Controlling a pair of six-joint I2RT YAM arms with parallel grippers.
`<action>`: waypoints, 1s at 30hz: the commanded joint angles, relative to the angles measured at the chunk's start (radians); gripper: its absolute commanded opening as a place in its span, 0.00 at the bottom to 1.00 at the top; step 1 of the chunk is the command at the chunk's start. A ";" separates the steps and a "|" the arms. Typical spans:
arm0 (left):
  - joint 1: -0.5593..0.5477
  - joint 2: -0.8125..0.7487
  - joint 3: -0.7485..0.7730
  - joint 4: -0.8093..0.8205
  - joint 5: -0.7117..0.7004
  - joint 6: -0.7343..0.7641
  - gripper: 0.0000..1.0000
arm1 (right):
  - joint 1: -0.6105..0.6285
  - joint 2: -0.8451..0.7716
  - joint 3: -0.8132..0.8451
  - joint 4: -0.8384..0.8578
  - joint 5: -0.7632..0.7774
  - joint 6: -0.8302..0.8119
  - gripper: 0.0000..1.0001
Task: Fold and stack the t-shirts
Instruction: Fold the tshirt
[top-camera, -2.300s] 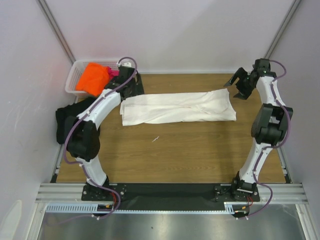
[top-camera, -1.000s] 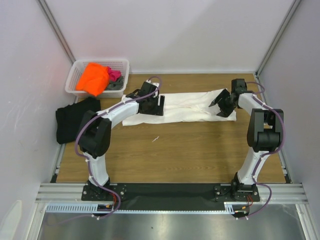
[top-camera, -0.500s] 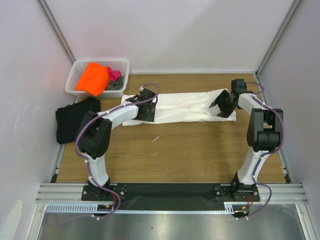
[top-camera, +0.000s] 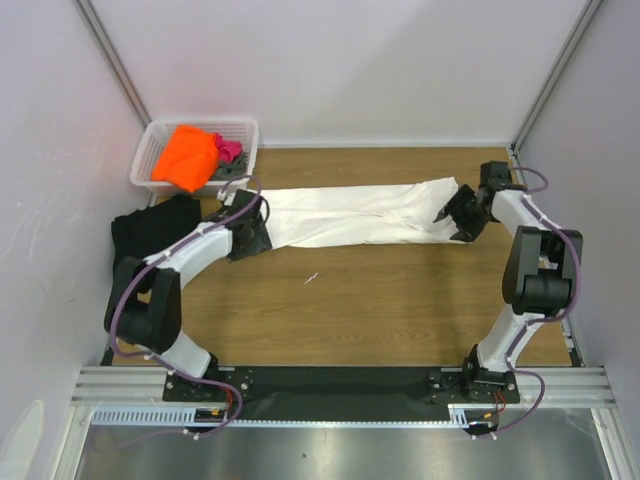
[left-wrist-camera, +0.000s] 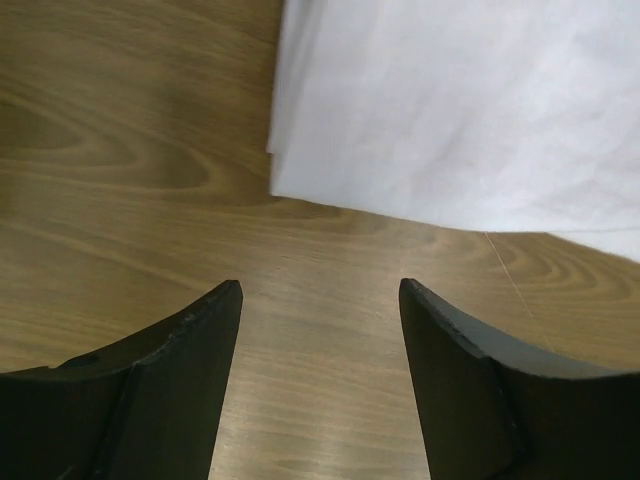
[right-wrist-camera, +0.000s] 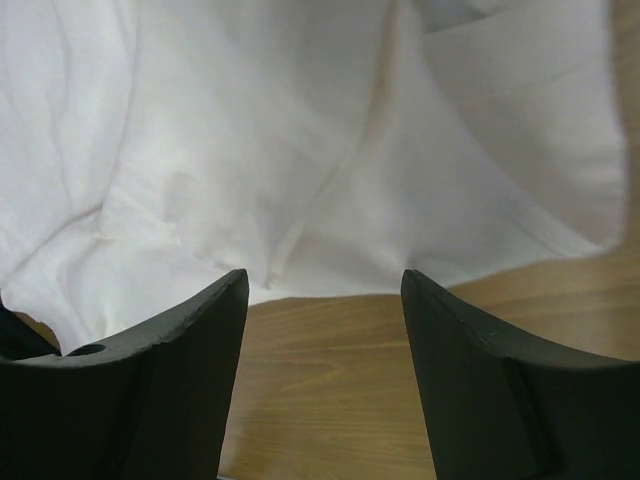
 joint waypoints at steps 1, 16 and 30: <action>0.060 -0.090 -0.052 0.082 0.055 -0.114 0.70 | -0.079 -0.102 -0.033 -0.043 0.025 -0.036 0.68; 0.171 0.039 -0.086 0.283 0.130 -0.096 0.51 | -0.205 -0.205 -0.211 -0.049 0.069 -0.064 0.68; 0.194 0.000 -0.100 0.338 -0.012 0.120 0.00 | -0.213 -0.176 -0.241 -0.006 0.099 -0.061 0.63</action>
